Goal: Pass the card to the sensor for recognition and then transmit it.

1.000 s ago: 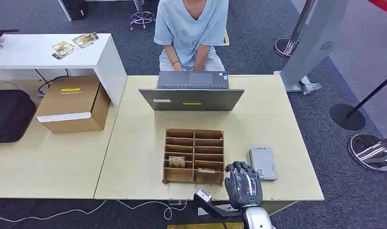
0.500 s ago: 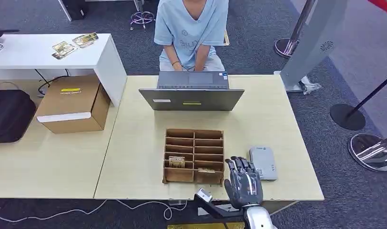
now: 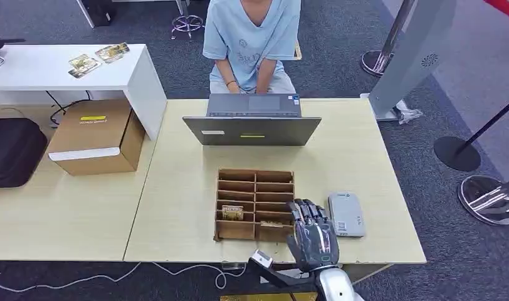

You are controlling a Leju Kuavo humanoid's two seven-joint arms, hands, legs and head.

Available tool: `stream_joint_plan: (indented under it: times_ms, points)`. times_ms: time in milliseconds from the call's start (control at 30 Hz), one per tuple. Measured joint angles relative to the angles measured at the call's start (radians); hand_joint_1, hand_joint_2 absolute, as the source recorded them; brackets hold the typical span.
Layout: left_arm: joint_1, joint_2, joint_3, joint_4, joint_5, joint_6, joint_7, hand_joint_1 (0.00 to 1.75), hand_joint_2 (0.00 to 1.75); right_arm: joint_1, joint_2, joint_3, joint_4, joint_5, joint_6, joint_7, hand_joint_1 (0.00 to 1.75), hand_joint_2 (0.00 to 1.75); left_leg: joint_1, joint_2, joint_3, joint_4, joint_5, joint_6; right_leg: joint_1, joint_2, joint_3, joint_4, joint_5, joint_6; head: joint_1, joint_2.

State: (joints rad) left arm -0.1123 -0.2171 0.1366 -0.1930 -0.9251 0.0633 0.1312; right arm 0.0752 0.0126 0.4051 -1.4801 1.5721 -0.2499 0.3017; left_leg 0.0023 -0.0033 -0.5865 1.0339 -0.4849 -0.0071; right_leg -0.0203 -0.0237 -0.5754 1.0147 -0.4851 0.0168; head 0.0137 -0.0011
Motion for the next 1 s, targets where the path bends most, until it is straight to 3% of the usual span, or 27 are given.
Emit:
stream_joint_plan:
  times_ms: [100,267,567,1000]
  points:
    - [0.002,0.000,0.004,0.000,0.001,0.001,-0.008,0.00,1.75,-0.001,0.001,0.010,0.000,0.000,-0.006,-0.003,0.44,1.75,0.000,0.000,0.000,0.000,0.000,0.000,0.000,0.000,0.000,0.000,0.000,0.000,0.000,0.000]
    - [0.004,0.000,0.010,0.000,0.004,0.007,-0.011,0.00,1.75,-0.001,0.001,0.017,0.000,0.000,-0.011,-0.006,0.63,1.75,0.000,0.000,0.000,0.000,0.000,0.000,0.000,0.000,0.000,0.000,0.000,0.000,0.000,0.000]
    - [0.005,0.000,0.026,0.000,0.013,0.007,-0.011,0.00,1.75,-0.001,0.002,0.034,0.000,0.000,-0.010,-0.006,0.73,1.75,0.000,0.000,0.000,0.000,0.000,0.000,0.000,0.000,0.000,0.000,0.000,0.000,0.000,0.000]
    - [0.006,0.000,0.037,0.000,0.016,0.009,-0.015,0.00,1.75,-0.014,0.012,0.048,0.023,0.000,-0.008,-0.008,0.75,1.75,0.000,0.000,0.000,0.000,0.000,0.000,0.000,0.000,0.000,0.000,0.000,0.000,0.000,0.000]
